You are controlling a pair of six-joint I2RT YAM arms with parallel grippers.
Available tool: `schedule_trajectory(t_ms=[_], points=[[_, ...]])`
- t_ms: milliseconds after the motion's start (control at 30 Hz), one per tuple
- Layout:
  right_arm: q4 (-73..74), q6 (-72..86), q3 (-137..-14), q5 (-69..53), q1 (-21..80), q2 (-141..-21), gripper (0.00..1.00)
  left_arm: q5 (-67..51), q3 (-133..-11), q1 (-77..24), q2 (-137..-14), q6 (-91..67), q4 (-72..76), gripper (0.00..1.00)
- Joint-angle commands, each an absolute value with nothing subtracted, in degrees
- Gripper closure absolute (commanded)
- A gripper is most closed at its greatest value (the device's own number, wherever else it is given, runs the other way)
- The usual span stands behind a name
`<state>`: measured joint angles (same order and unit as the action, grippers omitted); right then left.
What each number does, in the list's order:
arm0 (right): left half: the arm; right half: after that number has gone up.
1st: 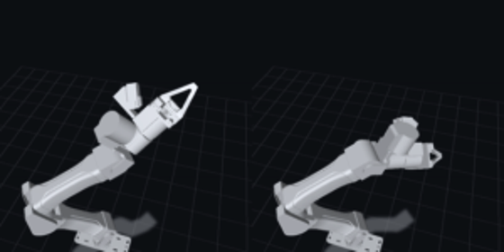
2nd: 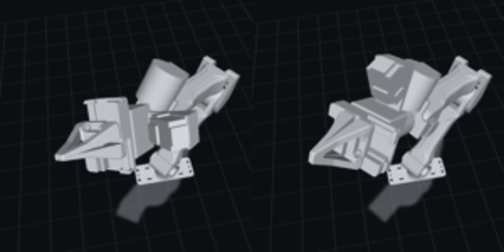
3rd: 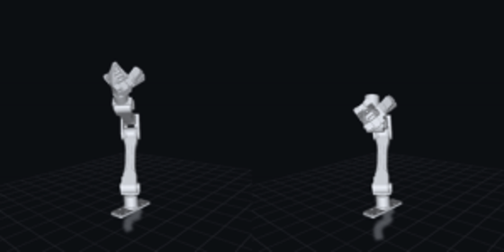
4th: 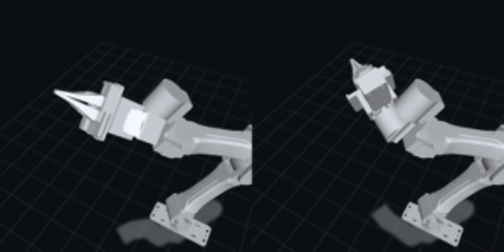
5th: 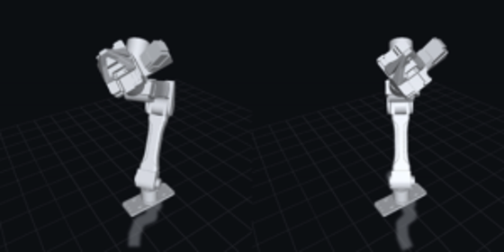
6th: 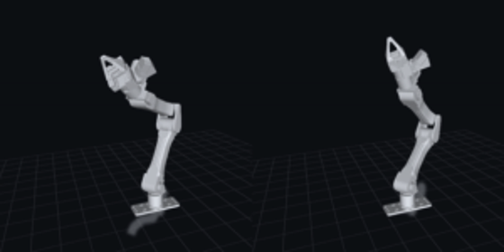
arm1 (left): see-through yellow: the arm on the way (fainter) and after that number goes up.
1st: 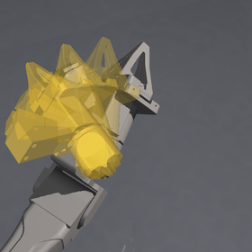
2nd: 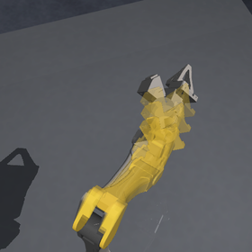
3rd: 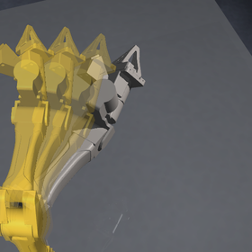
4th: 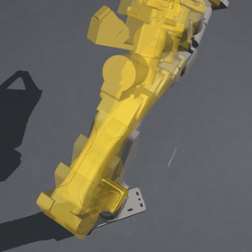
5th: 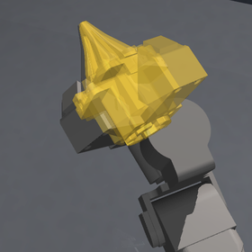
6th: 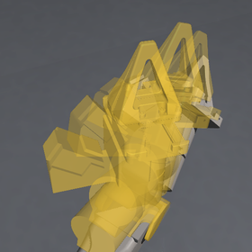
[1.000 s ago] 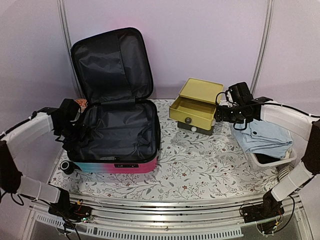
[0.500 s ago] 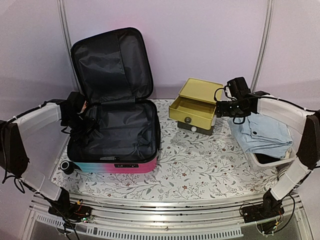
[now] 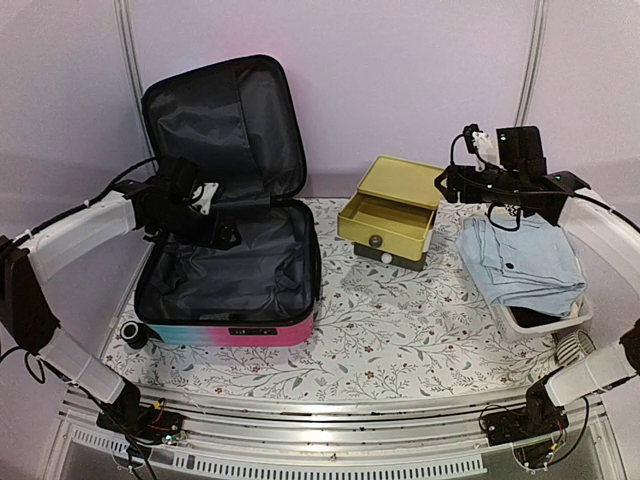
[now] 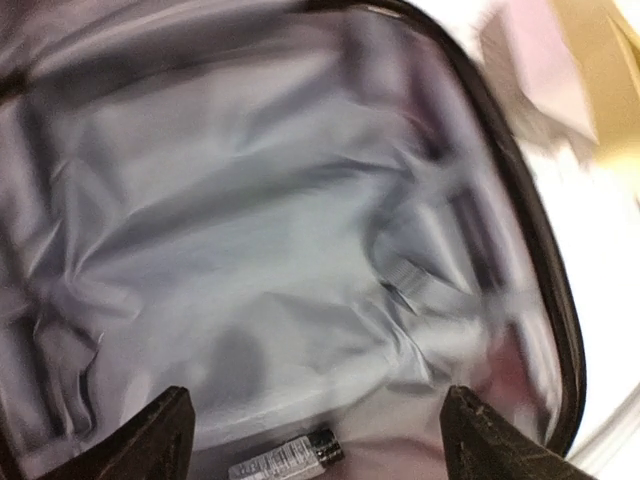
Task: Open, take out, and arrange the luggage
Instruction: Pick up the makeup from the opened luggage.
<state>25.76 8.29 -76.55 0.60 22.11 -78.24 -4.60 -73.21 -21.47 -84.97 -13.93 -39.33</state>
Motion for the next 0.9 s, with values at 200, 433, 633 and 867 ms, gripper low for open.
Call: schedule_trajectory(t_ms=[200, 433, 633, 867], points=[[22.1, 11.2, -67.9, -7.1, 22.3, -65.9, 0.2, -9.5, -79.9, -23.7, -89.0, 22.5, -51.8, 0.17], [19.3, 12.1, -65.0, -9.8, 22.4, -63.6, 0.21, -9.5, -80.5, -25.0, -96.5, 32.9, -62.1, 0.33], [17.4, 12.1, -64.2, -10.1, 22.3, -63.2, 0.21, -8.3, -74.4, -27.6, -94.3, 32.8, -63.4, 0.33], [15.8, 11.7, -63.8, -10.6, 22.3, -63.1, 0.2, -2.3, -65.5, -29.0, -92.5, 34.0, -56.6, 0.32]])
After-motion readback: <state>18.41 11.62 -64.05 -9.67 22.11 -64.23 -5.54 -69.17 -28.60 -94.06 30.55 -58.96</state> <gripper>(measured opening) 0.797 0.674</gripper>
